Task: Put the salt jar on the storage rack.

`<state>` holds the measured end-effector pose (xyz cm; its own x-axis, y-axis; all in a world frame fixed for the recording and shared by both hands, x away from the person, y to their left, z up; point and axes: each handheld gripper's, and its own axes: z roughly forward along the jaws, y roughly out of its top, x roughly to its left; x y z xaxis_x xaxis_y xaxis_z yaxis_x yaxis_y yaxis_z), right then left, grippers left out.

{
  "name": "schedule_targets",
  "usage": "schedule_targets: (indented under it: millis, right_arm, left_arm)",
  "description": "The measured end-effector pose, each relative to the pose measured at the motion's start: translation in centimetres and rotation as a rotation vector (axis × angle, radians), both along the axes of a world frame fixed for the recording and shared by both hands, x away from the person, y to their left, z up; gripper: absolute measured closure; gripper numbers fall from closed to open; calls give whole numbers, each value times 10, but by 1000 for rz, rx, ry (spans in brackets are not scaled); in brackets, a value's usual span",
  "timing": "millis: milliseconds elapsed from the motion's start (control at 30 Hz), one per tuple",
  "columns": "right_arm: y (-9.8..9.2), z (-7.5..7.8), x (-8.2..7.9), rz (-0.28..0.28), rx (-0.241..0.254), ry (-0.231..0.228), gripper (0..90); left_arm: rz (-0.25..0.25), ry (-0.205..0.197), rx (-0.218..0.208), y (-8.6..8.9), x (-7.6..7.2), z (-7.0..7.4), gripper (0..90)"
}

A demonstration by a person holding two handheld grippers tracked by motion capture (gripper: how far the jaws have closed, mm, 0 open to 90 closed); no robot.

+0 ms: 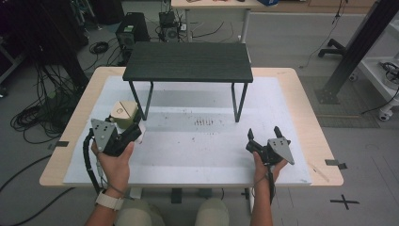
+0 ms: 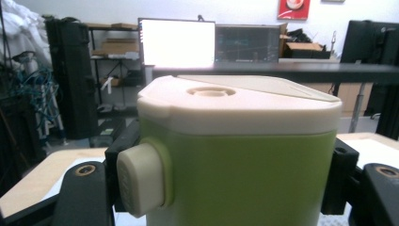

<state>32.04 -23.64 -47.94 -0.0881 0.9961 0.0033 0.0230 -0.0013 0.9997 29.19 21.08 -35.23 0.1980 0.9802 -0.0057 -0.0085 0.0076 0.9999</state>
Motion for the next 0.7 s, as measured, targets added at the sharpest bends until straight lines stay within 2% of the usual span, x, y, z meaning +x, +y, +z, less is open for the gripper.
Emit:
schedule_targets:
  millis: [100,300,433,700]
  right_arm:
    - [0,0,0,0,0,0,57]
    - [0,0,0,-1,-1,0,57]
    - [0,0,0,-1,-1,-1,57]
    - [0,0,0,-2,1,-1,58]
  left_arm:
    - [-9,-16,-5,-3,1,13,296]
    - [-9,-25,-7,-7,5,27,297]
    - [-7,-51,1,-14,10,46,298]
    - [-18,-78,0,-25,18,68,299]
